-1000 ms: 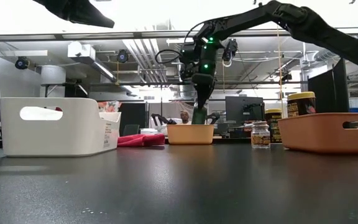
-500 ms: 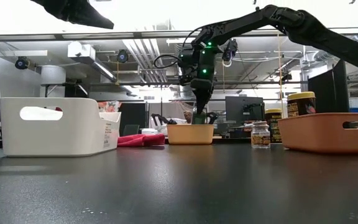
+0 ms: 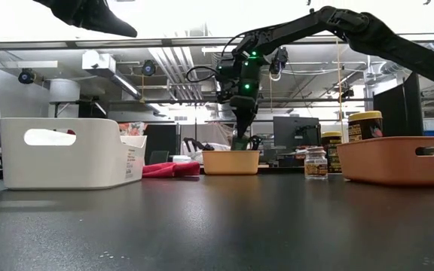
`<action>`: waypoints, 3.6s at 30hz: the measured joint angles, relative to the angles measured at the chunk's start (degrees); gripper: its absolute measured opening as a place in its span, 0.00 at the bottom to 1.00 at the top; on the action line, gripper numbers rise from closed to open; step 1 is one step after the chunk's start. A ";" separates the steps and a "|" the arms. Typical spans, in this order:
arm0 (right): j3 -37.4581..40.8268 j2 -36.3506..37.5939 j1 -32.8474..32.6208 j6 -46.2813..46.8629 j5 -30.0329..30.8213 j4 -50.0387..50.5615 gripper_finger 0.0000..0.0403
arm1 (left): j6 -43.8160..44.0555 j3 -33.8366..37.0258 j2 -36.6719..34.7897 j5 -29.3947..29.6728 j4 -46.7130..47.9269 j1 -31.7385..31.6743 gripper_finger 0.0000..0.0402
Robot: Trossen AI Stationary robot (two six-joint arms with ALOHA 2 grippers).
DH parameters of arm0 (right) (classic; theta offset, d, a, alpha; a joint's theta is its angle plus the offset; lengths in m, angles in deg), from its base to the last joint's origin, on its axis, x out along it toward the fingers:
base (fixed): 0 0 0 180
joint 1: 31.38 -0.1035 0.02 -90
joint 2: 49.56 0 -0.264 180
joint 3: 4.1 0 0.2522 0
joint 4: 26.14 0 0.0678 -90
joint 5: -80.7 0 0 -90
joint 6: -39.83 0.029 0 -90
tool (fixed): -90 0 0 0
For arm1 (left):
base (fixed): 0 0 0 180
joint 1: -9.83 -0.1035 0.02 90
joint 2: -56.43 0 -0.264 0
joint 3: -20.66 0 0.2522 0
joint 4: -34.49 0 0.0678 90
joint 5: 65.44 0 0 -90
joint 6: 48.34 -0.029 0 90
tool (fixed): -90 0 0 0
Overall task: Sort spices by type
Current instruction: Put the right green seasoning bottle into the yellow bin, then put the transparent seasoning bottle into the white bin
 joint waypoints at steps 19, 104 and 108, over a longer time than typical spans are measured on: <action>0.00 0.09 0.00 -0.88 -0.04 1.99 0.50 | 1.36 0.00 0.00 0.00 1.45 0.00 0.49; 8.11 11.10 -7.09 7.61 5.52 -1.75 0.02 | 6.24 0.02 0.00 -0.45 4.01 0.02 0.49; 9.12 15.84 -11.73 11.50 5.49 2.65 0.02 | 7.13 0.02 0.17 -0.66 4.12 0.02 0.49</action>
